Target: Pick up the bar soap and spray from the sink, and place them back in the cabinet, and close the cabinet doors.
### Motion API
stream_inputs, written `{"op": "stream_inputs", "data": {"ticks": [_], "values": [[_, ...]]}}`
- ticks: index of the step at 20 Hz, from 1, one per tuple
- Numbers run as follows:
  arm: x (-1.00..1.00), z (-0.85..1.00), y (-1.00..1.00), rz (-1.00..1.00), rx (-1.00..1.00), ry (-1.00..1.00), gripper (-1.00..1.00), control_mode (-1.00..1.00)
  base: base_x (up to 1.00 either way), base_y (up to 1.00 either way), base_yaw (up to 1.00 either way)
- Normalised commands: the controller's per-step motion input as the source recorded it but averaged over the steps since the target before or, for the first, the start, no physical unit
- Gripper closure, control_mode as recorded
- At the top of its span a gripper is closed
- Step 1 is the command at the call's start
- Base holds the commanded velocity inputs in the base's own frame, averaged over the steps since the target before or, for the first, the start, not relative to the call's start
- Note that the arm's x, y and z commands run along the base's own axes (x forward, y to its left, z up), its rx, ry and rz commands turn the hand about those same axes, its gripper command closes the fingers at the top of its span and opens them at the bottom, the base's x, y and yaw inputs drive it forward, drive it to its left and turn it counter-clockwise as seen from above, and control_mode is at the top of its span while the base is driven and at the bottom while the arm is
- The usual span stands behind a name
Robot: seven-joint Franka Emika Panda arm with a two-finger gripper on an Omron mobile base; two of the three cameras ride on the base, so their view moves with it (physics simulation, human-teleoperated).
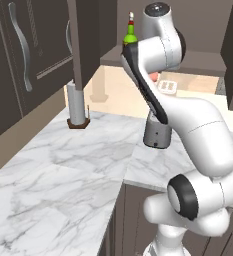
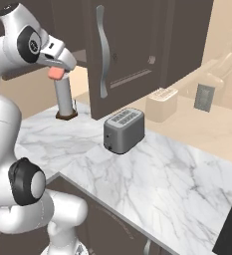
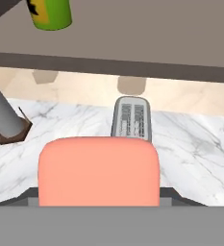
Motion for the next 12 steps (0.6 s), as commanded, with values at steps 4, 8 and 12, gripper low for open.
{"op": "stream_inputs", "data": {"ticks": [4, 8, 12], "values": [[0.27, 0.00, -0.05, -0.04, -0.03, -0.05, 1.00, -1.00, 0.00, 0.00, 0.00], [0.23, 0.00, -0.04, -0.02, -0.02, -0.05, 1.00, -1.00, 0.00, 0.00, 0.00], [0.27, 0.00, -0.09, -0.03, -0.01, -0.06, 1.00, -1.00, 0.00, 0.00, 0.00]]}}
